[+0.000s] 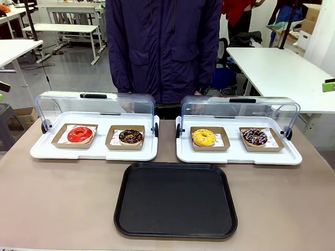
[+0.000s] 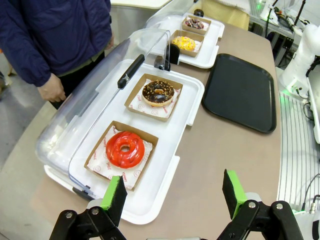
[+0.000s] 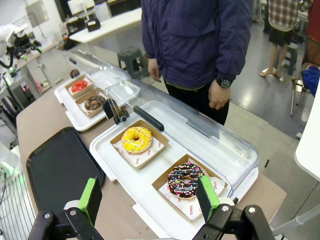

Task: Move the first donut from the left to the tray.
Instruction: Pick up the Paper togo box containing the Donut indicated by the person and place it on the Handle tray.

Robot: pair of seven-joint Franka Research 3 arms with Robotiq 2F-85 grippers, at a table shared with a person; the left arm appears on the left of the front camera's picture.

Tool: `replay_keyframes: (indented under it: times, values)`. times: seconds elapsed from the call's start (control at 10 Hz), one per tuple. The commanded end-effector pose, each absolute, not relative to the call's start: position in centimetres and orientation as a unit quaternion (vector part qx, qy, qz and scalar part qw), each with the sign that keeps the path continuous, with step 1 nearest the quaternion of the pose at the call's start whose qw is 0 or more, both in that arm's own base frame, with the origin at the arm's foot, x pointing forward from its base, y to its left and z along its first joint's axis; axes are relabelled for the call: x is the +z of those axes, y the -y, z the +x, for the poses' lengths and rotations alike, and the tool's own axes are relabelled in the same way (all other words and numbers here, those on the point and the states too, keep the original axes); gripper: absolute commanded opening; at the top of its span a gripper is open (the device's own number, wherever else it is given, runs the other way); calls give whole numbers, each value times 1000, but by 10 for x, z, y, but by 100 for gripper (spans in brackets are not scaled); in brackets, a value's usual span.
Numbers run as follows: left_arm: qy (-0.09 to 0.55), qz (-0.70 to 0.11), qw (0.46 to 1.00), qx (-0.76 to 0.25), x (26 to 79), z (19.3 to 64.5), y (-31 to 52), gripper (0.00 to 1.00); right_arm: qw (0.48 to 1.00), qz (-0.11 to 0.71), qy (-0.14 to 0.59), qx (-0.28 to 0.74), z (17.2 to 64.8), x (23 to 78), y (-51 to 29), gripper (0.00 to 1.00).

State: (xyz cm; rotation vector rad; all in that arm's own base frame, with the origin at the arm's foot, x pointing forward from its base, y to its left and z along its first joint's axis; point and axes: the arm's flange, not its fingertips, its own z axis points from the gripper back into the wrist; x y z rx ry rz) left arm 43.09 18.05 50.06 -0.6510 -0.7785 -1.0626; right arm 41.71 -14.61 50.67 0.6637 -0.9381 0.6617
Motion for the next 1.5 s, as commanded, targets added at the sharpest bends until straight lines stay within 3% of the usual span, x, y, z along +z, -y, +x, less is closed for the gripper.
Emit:
replay_keyframes:
  times: [0.0,1.4]
  values:
    - [359,-300,738,-486,501,430,-180,100,781,311,446,308,419,507,145,100]
    - [359,-300,738,-486,501,430,-180,100,781,311,446,308,419,507,145,100]
